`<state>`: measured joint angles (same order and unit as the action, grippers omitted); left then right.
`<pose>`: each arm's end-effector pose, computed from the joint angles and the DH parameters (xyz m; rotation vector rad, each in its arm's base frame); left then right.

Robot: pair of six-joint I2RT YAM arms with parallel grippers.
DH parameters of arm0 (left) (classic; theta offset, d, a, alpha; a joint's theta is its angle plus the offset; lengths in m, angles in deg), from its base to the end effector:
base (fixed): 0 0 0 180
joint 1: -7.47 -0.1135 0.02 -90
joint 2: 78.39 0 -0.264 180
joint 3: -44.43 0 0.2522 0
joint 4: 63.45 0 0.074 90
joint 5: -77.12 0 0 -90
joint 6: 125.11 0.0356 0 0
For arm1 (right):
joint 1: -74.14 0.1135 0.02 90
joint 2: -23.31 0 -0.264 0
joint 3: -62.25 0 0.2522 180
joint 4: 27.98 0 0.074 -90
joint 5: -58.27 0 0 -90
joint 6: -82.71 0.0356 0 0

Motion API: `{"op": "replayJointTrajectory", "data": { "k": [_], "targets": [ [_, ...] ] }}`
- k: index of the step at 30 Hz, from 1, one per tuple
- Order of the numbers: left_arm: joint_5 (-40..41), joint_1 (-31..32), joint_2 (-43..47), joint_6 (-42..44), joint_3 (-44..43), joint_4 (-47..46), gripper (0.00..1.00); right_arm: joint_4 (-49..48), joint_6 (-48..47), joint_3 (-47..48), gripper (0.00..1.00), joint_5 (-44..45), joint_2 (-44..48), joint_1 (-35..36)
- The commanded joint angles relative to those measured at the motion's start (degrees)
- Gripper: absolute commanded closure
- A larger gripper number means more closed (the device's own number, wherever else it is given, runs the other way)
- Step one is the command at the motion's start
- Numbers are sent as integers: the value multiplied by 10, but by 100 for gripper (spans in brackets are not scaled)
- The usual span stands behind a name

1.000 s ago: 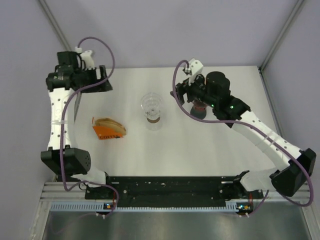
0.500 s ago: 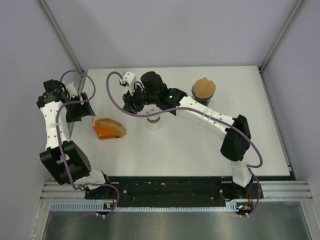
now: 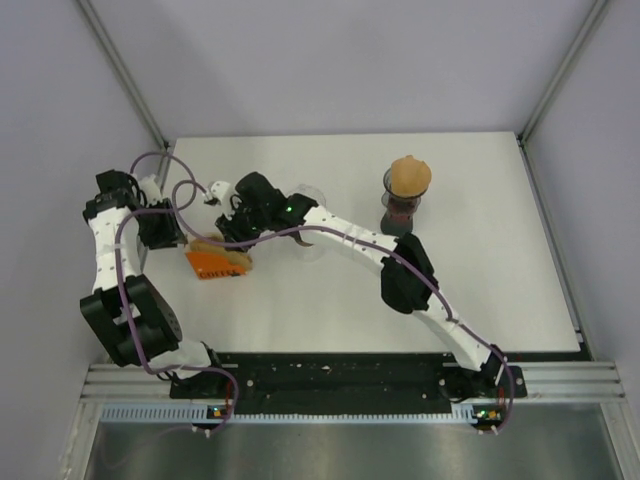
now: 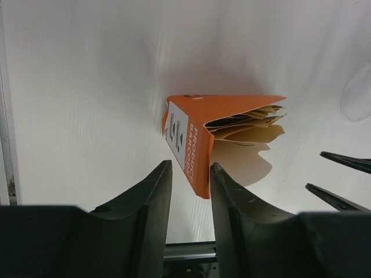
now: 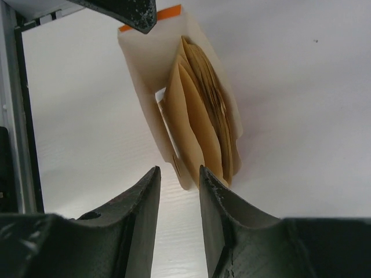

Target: Place the coffee filter in the dripper

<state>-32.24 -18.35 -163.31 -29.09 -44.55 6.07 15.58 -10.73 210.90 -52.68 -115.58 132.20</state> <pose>0.2688 0.1169 0.2965 -0.3557 2.6050 -0.2742 0.2836 0.4790 0.2702 -1.3473 1.8282 0.9249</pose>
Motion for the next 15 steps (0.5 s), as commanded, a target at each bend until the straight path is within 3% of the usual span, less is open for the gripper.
{"op": "replayJointTrajectory", "data": {
  "k": [1,15],
  "targets": [
    [-9,-4,-4,10,15,-37,65,-18,-1,43,67,3,-34,11],
    [-21,-4,6,34,46,-58,95,-64,12,52,65,23,-74,12]
  ]
}}
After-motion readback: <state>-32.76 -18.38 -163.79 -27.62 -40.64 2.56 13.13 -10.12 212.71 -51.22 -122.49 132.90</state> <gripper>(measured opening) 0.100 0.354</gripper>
